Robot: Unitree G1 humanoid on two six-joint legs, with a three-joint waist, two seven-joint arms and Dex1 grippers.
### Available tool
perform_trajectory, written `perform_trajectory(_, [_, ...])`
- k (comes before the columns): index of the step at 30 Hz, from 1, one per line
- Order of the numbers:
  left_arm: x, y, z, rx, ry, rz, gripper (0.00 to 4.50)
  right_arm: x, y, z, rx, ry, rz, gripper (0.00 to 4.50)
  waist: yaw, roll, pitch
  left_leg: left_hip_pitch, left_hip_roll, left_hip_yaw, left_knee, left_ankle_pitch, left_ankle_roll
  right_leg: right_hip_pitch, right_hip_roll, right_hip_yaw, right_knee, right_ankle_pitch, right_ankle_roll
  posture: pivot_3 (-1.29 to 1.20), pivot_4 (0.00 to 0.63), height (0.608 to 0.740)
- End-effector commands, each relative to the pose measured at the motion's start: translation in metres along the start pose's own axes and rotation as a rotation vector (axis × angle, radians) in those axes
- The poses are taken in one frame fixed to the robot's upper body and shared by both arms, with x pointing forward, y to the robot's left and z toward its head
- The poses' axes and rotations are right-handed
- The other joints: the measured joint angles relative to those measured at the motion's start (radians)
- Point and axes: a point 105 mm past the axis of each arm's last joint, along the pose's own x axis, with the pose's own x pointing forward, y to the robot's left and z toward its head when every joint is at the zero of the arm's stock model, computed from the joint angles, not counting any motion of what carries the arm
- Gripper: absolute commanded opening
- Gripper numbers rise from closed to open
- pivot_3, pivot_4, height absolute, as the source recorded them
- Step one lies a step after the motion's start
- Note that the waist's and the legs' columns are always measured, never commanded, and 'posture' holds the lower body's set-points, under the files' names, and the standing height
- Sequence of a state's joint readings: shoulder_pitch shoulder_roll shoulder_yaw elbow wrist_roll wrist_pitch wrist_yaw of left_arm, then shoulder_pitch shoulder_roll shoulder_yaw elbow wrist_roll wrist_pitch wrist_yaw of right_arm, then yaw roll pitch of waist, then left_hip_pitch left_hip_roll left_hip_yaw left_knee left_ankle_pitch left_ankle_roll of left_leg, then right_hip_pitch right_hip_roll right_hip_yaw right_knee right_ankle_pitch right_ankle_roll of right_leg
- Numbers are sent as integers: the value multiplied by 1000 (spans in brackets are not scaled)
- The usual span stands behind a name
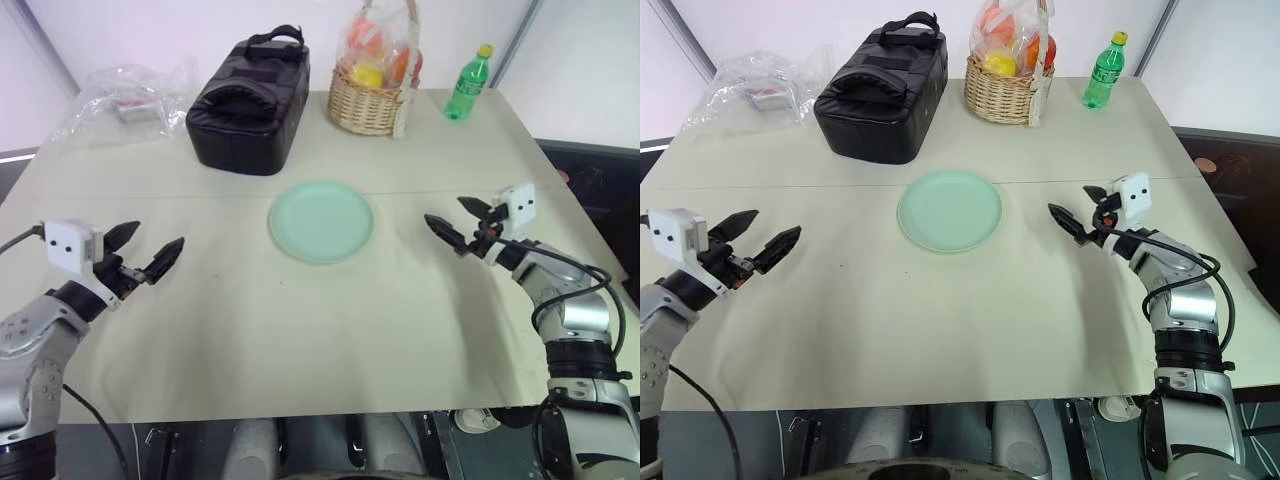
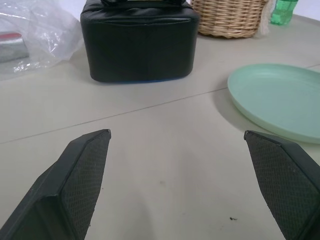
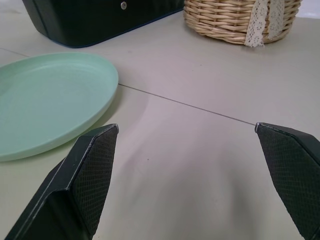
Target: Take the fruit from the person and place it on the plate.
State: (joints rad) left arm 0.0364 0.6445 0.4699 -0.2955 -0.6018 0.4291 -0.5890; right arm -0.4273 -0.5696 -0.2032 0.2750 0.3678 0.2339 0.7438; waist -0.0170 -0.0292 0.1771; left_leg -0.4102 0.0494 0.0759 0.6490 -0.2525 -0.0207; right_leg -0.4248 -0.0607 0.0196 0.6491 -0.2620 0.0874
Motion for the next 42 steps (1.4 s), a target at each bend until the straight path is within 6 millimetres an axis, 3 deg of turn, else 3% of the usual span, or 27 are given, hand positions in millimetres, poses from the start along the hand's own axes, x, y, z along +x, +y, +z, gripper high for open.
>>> perform_trajectory(1, [0,1,13,25,-46,11,4500,-1,-2,13,-23,-45,-3,4457,0,0,0,0,0,0,0,0,0,0,0,0,0,0,0,0,150,740])
perform_trajectory(10, [1,2,11,21,-58,28,4500,1,7,6,-5,-41,15,4457,1,0,0,0,0,0,0,0,0,0,0,0,0,0,0,0,150,740])
perform_trajectory(42, [5,6,12,34,-74,68,4500,3,12,2,0,-27,35,4457,1,0,0,0,0,0,0,0,0,0,0,0,0,0,0,0,150,740])
